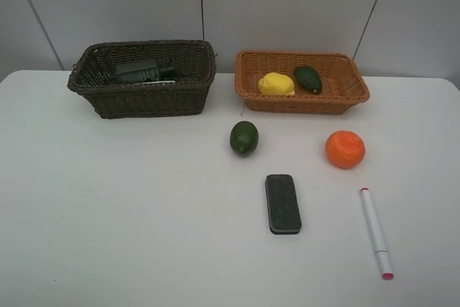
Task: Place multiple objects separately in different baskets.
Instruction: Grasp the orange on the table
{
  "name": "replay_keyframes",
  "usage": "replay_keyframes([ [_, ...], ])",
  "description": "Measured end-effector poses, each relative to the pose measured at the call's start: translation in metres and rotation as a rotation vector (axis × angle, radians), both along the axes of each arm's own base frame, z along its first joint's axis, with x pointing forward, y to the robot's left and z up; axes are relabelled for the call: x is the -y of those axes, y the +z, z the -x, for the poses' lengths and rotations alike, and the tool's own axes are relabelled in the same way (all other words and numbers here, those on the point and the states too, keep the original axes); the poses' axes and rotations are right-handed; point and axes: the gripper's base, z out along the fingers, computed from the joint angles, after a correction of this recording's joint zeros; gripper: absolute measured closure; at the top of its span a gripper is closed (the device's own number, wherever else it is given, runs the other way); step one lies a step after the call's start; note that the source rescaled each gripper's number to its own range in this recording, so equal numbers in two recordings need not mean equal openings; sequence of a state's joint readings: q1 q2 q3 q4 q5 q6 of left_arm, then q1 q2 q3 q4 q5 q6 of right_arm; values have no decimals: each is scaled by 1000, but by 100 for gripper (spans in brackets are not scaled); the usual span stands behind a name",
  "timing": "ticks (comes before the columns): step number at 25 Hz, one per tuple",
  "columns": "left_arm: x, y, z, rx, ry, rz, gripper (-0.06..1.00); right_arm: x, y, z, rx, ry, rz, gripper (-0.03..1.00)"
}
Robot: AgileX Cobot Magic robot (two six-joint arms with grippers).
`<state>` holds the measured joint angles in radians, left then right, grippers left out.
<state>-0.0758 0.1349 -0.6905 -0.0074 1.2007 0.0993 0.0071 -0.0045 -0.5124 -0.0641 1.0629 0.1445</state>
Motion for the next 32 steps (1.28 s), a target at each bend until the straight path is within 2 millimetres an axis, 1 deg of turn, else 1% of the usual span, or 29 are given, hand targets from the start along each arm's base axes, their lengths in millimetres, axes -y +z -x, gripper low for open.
replay_keyframes([
  [3,-1,-12,14,63,7,22,-5,0,0,0,0,0,0,-2],
  [5,-1,-18,18,76,19,44,-5,0,0,0,0,0,0,-2],
  [9,0,-27,14,41,37,68,-5,0,0,0,0,0,0,-2],
  [13,2,-36,5,49,41,100,-5,0,0,0,0,0,0,-2],
  [19,4,-41,-3,74,37,122,-5,0,0,0,0,0,0,-2],
  [32,4,-41,-3,79,34,126,-5,0,0,0,0,0,0,-2],
])
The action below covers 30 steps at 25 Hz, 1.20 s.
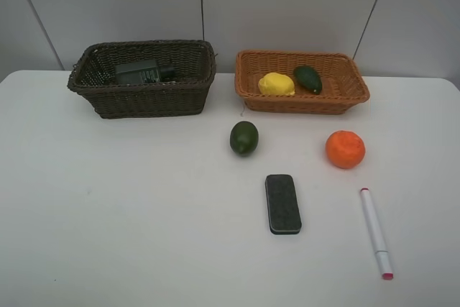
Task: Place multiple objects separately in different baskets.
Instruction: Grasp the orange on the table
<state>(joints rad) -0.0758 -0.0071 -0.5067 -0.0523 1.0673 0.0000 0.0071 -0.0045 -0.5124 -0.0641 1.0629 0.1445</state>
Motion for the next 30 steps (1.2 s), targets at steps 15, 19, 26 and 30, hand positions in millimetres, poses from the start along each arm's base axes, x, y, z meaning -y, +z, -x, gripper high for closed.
replay_keyframes([
  [15,1,0,0,0,47,0,-5,0,0,-1,-7,0,0,-2],
  [19,1,0,0,0,57,0,-5,0,2,-21,-123,0,1,-2],
  [26,1,0,0,1,56,2,-5,0,9,-110,-387,3,28,-2],
  [30,1,0,0,3,56,2,-5,-1,-1,-178,-603,22,38,-2],
])
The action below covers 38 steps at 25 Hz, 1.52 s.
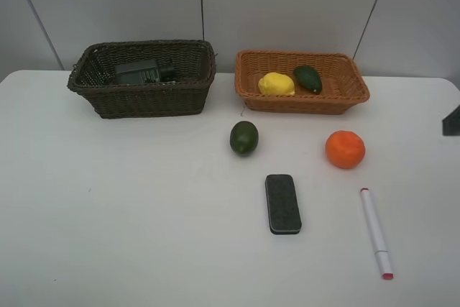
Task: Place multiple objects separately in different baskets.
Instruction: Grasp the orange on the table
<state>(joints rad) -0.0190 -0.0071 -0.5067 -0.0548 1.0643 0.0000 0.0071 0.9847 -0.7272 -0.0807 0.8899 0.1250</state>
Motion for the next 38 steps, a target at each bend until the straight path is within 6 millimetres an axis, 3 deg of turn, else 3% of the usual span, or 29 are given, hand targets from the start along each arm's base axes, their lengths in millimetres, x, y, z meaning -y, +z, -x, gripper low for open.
replay_keyframes([
  [2,0,0,0,0,0,0,-5,-3,-13,-33,-107,18,-24,-2],
  [6,0,0,0,0,0,0,-5,-16,-33,-80,-249,29,-139,-2],
  [15,0,0,0,0,0,0,-5,-55,-74,-142,-377,187,-77,-2],
  [24,0,0,0,1,0,0,-5,-59,-117,-166,-462,180,-73,-2],
  [38,0,0,0,1,0,0,-5,-67,-152,-175,-475,169,-102,-2],
])
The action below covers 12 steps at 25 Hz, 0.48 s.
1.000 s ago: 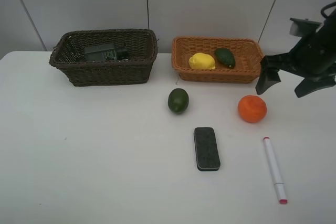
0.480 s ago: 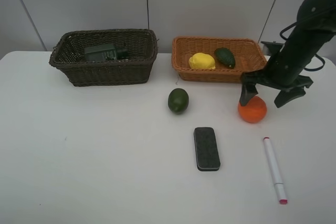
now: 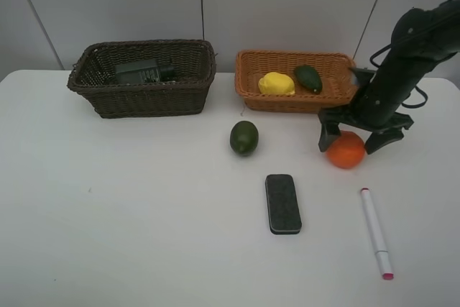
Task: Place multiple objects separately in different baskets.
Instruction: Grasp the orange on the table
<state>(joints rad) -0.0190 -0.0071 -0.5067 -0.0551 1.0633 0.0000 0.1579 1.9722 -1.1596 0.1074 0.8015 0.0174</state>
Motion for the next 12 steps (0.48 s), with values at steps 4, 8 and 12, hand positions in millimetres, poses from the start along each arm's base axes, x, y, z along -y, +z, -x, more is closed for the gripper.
replay_keyframes([
  [4,0,0,0,0,0,0,-5,0,-15,-1,-30,-2,4,-2],
  [8,0,0,0,0,0,0,-5,0,-18,-2,-28,-2,5,10],
  [12,0,0,0,0,0,0,-5,0,-18,-2,-30,3,10,24],
])
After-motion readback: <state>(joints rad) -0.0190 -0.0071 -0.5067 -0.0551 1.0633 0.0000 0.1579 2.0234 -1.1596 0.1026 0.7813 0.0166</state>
